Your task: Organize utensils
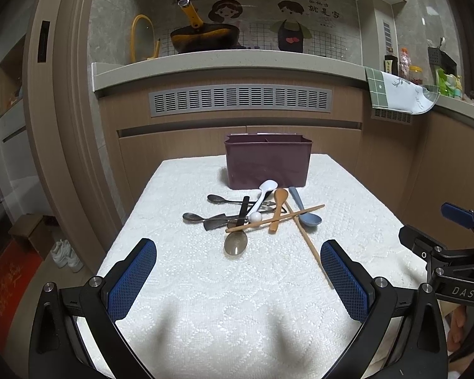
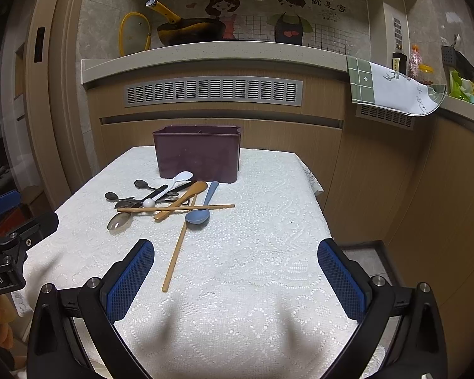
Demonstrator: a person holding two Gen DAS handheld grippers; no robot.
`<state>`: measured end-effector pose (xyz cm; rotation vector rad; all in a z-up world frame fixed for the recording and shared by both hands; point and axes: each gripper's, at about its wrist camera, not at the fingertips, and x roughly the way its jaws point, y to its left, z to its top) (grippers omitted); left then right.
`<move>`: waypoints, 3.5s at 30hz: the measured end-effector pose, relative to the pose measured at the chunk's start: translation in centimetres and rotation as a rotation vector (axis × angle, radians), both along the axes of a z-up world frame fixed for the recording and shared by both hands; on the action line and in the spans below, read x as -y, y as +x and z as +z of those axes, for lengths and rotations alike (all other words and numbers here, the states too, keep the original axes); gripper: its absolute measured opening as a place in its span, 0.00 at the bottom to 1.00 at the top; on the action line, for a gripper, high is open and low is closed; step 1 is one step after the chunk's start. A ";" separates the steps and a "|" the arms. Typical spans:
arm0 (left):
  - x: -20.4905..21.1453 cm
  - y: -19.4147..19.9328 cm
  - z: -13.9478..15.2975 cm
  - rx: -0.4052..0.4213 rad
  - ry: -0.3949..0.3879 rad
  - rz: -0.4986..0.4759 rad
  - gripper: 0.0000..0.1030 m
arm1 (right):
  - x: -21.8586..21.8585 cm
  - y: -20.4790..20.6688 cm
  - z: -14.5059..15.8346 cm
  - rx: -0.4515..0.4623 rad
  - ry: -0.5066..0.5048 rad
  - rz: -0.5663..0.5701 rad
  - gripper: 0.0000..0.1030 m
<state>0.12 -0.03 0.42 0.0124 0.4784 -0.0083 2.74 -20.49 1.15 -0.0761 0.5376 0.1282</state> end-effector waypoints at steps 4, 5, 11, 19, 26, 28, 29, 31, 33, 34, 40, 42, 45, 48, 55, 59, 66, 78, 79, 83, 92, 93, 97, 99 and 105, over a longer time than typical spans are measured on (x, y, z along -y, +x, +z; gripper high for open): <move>0.0 -0.1 0.0 -0.003 0.001 0.000 1.00 | 0.0 0.0 0.0 -0.001 0.002 0.001 1.00; 0.1 -0.1 0.0 -0.003 0.001 0.001 1.00 | 0.0 0.0 0.0 -0.002 0.002 0.002 1.00; 0.0 -0.1 0.0 -0.002 0.000 -0.001 1.00 | 0.1 0.0 0.0 -0.003 0.004 -0.002 1.00; 0.3 0.0 -0.2 -0.008 0.004 -0.001 1.00 | 0.2 0.0 0.0 -0.009 0.003 -0.003 1.00; 0.4 -0.2 -0.2 -0.012 0.004 -0.003 1.00 | 0.1 0.0 -0.1 -0.012 0.001 -0.003 1.00; 0.3 -0.2 -0.3 -0.012 0.004 -0.003 1.00 | 0.1 0.0 -0.1 -0.012 0.000 -0.004 1.00; 0.4 -0.2 -0.3 -0.013 0.004 -0.003 1.00 | 0.1 -0.1 -0.1 -0.012 -0.001 -0.004 1.00; 0.4 -0.2 -0.3 -0.014 0.005 -0.002 1.00 | 0.1 0.0 -0.1 -0.014 0.000 -0.004 1.00; 0.4 -0.3 -0.3 -0.015 0.006 -0.003 1.00 | 0.1 0.0 -0.2 -0.015 0.000 -0.005 1.00; 0.4 -0.3 -0.3 -0.015 0.006 -0.003 1.00 | 0.1 0.0 -0.2 -0.016 0.000 -0.005 1.00; 0.4 -0.3 -0.3 -0.017 0.006 -0.003 1.00 | 0.1 0.0 -0.3 -0.016 0.000 -0.004 1.00; 0.4 -0.3 -0.3 -0.016 0.005 -0.002 1.00 | 0.1 0.1 -0.3 -0.018 0.000 -0.004 1.00; 0.4 -0.3 -0.4 -0.018 0.006 -0.003 1.00 | 0.2 0.2 -0.3 -0.021 -0.001 -0.006 1.00; 0.5 -0.3 -0.5 -0.024 0.005 -0.005 1.00 | 0.2 0.2 -0.3 -0.022 -0.001 -0.006 1.00; 0.1 1.0 -1.0 -0.062 -0.014 -0.031 1.00 | 0.2 1.0 -0.6 -0.029 -0.020 -0.008 1.00; -0.7 2.7 -1.7 -0.102 -0.044 -0.038 1.00 | 0.1 2.6 -0.7 -0.043 -0.064 -0.002 1.00; -1.6 7.3 -2.1 -0.140 -0.026 -0.077 1.00 | -0.3 7.0 -2.4 -0.140 -0.130 0.023 1.00; -1.5 17.8 -2.7 -0.205 -0.067 -0.238 0.97 | -2.0 13.7 -5.5 -0.292 -0.240 0.005 1.00; -1.4 18.4 -2.6 -0.205 -0.063 -0.260 0.95 | -1.9 14.1 -5.5 -0.293 -0.225 0.016 1.00; -1.4 21.3 -3.0 -0.283 -0.091 -0.336 0.82 | -1.1 16.3 -5.2 -0.303 -0.128 0.060 0.92; 0.4 24.4 -3.9 -0.369 -0.079 -0.454 0.73 | 1.1 19.0 -5.6 -0.366 -0.068 0.079 0.53; 0.8 24.6 -3.8 -0.378 -0.070 -0.475 0.73 | 1.4 19.1 -5.8 -0.373 -0.063 0.077 0.50; 2.1 26.3 -3.8 -0.422 -0.025 -0.511 0.73 | 2.0 19.2 -6.0 -0.389 -0.031 0.081 0.38; 2.8 27.8 -4.1 -0.459 -0.008 -0.514 0.73 | 2.1 19.0 -6.1 -0.387 -0.025 0.087 0.38; 4.1 31.8 -6.0 -0.601 -0.007 -0.464 0.51 | 2.4 18.7 -6.8 -0.413 0.016 0.102 0.38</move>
